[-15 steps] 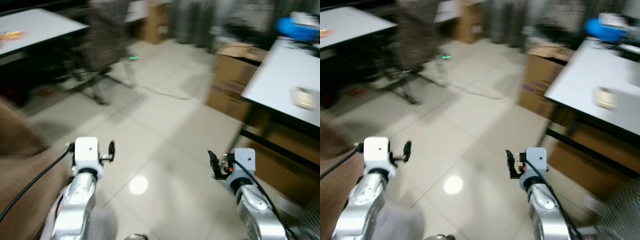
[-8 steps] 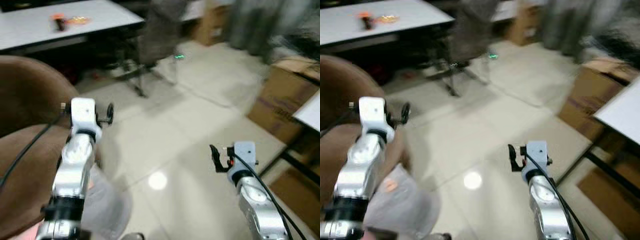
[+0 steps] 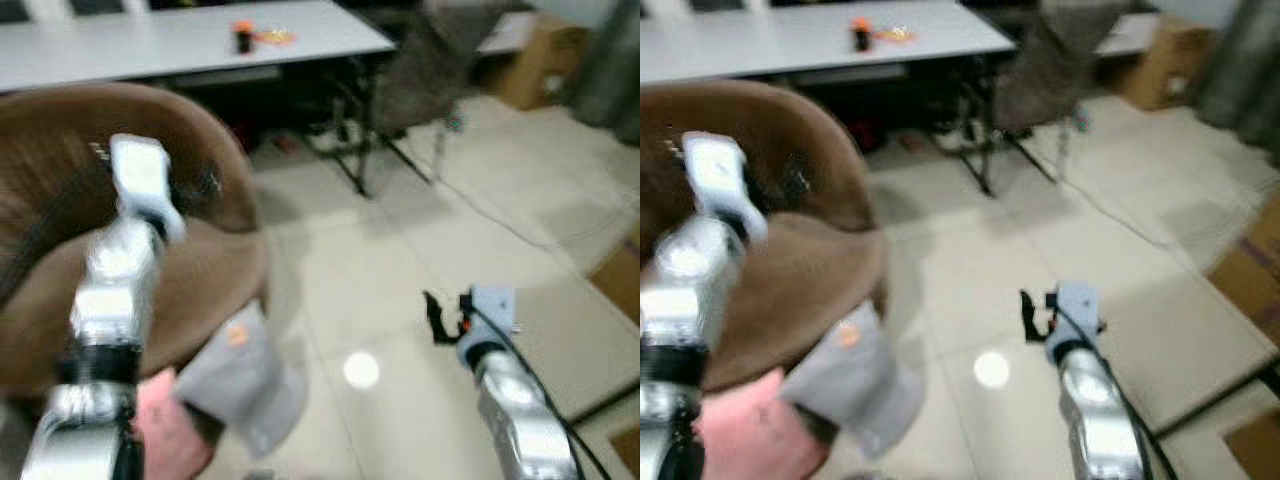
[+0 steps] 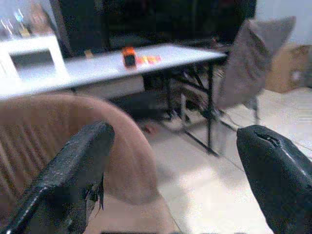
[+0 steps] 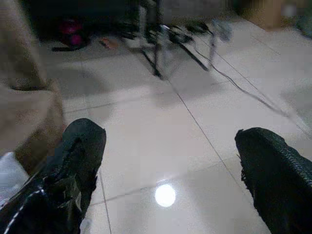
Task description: Move the pillow to the sofa from floor
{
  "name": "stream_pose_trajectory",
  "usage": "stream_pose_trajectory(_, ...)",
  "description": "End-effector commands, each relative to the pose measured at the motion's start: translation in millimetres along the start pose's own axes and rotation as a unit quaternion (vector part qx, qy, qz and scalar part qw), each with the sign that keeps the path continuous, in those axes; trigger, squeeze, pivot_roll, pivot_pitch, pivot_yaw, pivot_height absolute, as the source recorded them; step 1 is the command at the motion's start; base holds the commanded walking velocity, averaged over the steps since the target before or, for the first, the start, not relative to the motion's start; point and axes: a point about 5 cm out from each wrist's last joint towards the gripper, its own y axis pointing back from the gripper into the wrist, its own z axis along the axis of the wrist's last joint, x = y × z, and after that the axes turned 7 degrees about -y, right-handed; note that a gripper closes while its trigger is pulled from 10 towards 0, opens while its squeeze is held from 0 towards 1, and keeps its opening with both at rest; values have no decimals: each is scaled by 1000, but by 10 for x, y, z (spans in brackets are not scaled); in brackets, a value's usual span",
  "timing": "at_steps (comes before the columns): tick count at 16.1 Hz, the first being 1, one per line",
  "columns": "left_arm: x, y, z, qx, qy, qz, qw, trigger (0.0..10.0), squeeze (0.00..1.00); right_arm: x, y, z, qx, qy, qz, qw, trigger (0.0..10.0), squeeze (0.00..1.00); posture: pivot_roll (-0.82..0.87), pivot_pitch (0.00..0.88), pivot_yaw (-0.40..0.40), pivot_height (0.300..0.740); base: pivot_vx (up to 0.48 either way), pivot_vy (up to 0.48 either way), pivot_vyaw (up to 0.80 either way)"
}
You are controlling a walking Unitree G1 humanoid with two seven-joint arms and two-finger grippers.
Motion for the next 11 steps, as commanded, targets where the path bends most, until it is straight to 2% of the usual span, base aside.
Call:
stream_pose_trajectory(1, -253, 209, -281, 39, 14, -35, 999, 10000, 0, 35, 43, 17, -13, 17, 13, 1000, 10000, 1000, -102, 0, 3, 740, 0, 0, 0)
stream_pose_trajectory(3, -521, 582, -549, 58, -4, -54, 997, 10000, 0, -11, 94, 38, -22, 22, -4, 1000, 10000, 1000, -103, 0, -2, 740, 0, 0, 0)
stream_pose_trajectory(5, -568, 773, -611, 63, -20, -44, 997, 10000, 0, 19, 107, 56, -25, 18, 2, 1000, 10000, 1000, -101, 0, -7, 740, 0, 0, 0)
stream_pose_trajectory(6, -558, 857, -617, 70, -21, -23, 997, 10000, 0, 52, 109, 51, -24, 15, 12, 1000, 10000, 1000, -97, 0, -12, 740, 0, 0, 0)
stream_pose_trajectory(8, -515, 968, -607, 83, -5, 33, 996, 10000, 0, 70, 97, 26, -23, 27, 10, 999, 10000, 1000, -82, 0, -26, 740, 0, -480, 0)
stream_pose_trajectory(11, -557, 1024, -597, 84, -3, 41, 996, 10000, 0, 89, 70, 44, -23, 40, 13, 999, 10000, 1000, -77, 0, -31, 740, 0, -480, 0)
